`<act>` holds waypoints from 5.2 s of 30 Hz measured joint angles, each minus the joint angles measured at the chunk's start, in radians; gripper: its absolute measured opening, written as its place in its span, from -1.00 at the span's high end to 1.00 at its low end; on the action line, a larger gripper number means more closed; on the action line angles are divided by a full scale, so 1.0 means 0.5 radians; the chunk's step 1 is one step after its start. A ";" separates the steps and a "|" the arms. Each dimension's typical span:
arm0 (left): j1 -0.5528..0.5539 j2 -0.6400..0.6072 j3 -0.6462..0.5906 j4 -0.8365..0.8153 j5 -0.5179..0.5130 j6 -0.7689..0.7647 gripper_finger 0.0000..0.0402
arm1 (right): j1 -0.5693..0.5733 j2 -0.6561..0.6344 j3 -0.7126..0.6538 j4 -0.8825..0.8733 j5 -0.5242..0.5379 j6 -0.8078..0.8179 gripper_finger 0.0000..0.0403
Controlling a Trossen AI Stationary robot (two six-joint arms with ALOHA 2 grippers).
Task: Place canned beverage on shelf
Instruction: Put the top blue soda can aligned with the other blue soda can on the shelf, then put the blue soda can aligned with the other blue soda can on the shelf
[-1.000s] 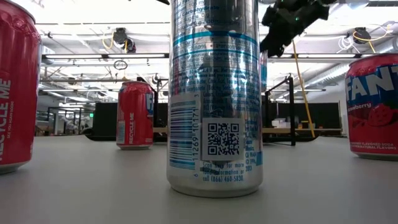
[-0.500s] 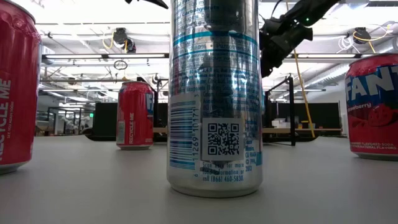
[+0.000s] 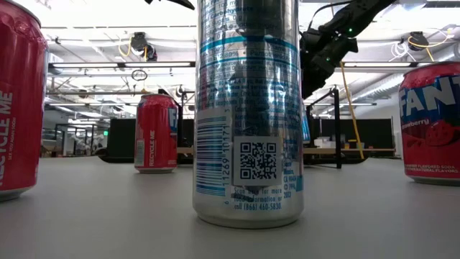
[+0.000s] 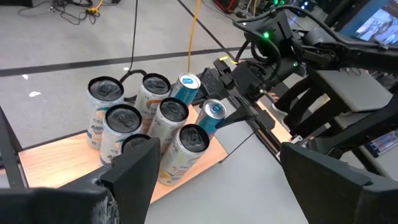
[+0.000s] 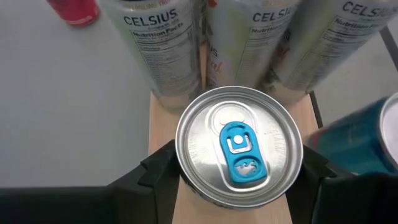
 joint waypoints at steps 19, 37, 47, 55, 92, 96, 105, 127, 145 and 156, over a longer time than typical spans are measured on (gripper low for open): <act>0.000 0.001 0.000 -0.001 0.005 0.121 -0.64 | -0.011 0.028 0.000 0.010 0.045 -0.097 0.09; -0.002 0.002 0.000 -0.006 0.024 0.129 -0.64 | -0.011 0.044 0.000 0.107 0.102 -0.102 -0.08; -0.002 0.002 0.000 -0.013 0.030 0.126 -0.64 | -0.011 0.044 0.001 0.125 0.096 -0.097 -0.21; -0.002 0.002 -0.001 -0.116 0.031 0.114 -0.64 | -0.011 0.030 0.001 0.121 0.144 -0.072 -0.21; -0.004 0.002 -0.001 -0.113 0.058 0.126 -0.64 | 0.191 -0.183 0.018 -0.342 0.197 0.427 0.78; -0.004 0.002 -0.001 -0.147 0.059 0.117 -0.64 | 0.177 -0.184 0.015 -0.172 0.218 0.394 0.98; -0.004 0.002 -0.001 -0.168 0.059 0.115 -0.64 | 0.176 -0.184 0.015 -0.153 0.298 0.349 0.99; -0.004 0.002 -0.001 -0.262 0.095 0.114 -0.64 | 0.160 -0.131 0.015 -0.231 0.612 0.390 1.00; -0.018 0.002 -0.001 -0.300 0.474 0.205 -0.64 | 0.502 -0.762 0.015 -0.574 0.083 1.355 1.00; -0.523 0.038 -0.001 -0.295 0.693 0.226 -0.64 | 1.083 -0.939 0.015 -0.664 0.259 2.032 1.00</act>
